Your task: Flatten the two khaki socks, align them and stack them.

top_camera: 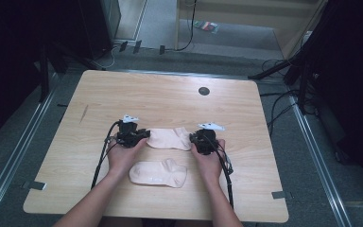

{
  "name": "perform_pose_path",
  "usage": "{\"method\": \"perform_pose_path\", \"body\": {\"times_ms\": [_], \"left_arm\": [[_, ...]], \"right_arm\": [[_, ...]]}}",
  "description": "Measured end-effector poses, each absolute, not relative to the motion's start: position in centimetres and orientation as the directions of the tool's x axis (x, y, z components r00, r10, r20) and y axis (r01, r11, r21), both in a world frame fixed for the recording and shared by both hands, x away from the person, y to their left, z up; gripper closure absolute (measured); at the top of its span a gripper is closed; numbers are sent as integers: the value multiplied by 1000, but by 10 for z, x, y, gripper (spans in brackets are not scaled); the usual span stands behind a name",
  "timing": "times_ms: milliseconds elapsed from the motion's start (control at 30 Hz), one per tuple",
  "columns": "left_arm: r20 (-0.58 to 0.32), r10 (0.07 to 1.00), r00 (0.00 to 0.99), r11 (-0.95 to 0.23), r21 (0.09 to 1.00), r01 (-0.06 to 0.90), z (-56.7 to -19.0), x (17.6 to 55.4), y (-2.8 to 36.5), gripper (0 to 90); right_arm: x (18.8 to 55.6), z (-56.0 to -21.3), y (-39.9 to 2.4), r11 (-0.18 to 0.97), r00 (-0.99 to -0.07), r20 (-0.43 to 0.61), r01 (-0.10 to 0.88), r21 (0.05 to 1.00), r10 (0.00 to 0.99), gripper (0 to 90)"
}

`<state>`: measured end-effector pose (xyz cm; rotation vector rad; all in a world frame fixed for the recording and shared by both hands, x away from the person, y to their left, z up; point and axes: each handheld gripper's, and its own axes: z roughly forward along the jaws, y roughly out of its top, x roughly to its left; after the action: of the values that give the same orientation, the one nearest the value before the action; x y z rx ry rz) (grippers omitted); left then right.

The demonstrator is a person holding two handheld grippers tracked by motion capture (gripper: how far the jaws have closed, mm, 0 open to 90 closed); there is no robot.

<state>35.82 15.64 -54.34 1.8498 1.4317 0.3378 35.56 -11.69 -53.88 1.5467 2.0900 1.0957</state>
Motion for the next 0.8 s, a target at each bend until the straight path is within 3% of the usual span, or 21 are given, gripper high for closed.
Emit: {"method": "perform_pose_path", "body": {"times_ms": [33,433,800], "left_arm": [[-217,907,361,-115,698,707,-542,357,157,900],[-216,875,434,-127,762,636,-512,328,174,900],[-202,872,447,-123,792,598,-506,265,190,900]], "right_arm": [[355,-539,-116,129,-368,175,668,733,913,874],[337,-515,-114,136,-415,183,629,766,891,882],[281,-495,-110,140,-484,221,604,785,847,881]]}}
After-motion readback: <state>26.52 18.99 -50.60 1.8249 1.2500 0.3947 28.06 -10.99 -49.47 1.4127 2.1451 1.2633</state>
